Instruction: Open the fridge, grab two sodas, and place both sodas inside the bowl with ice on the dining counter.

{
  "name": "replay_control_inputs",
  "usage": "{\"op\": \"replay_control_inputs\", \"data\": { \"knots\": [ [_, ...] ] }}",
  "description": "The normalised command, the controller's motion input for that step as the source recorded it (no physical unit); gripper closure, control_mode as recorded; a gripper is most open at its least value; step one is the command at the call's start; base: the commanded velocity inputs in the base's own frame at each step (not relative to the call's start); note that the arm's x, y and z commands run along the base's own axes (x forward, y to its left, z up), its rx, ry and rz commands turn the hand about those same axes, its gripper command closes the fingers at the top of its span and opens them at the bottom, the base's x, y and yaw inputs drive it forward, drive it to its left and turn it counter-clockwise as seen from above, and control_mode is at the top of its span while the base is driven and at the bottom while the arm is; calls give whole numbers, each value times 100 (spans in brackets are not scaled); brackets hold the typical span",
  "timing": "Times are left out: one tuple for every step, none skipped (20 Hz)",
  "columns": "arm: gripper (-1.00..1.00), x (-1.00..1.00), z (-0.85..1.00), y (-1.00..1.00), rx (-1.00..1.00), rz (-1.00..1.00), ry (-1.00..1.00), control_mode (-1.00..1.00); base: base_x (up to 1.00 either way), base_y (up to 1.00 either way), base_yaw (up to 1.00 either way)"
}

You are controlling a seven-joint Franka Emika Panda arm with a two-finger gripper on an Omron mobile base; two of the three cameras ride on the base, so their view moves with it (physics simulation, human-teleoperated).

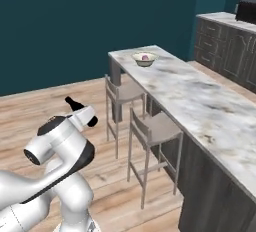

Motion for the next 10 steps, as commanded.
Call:
{"op": "replay_control_inputs", "data": {
  "knots": [
    [100, 0, 0, 0, 0, 0, 0, 100, 51, 100, -28],
    [100, 0, 0, 0, 0, 0, 0, 100, 49, 100, -29],
    [100, 0, 0, 0, 0, 0, 0, 100, 44, 98, -32],
    [100, 0, 0, 0, 0, 0, 0, 100, 44, 100, -34],
    [100, 0, 0, 0, 0, 0, 0, 100, 40, 100, -35],
    [100, 0, 0, 0, 0, 0, 0, 100, 41, 97, -37],
    [100, 0, 0, 0, 0, 0, 0, 100, 42, 85, -39],
    [100, 0, 0, 0, 0, 0, 0, 100, 44, 77, -42],
    [100, 0, 0, 0, 0, 0, 0, 100, 43, 70, -44],
    [100, 0, 0, 0, 0, 0, 0, 100, 39, 68, -45]
  ]
}}
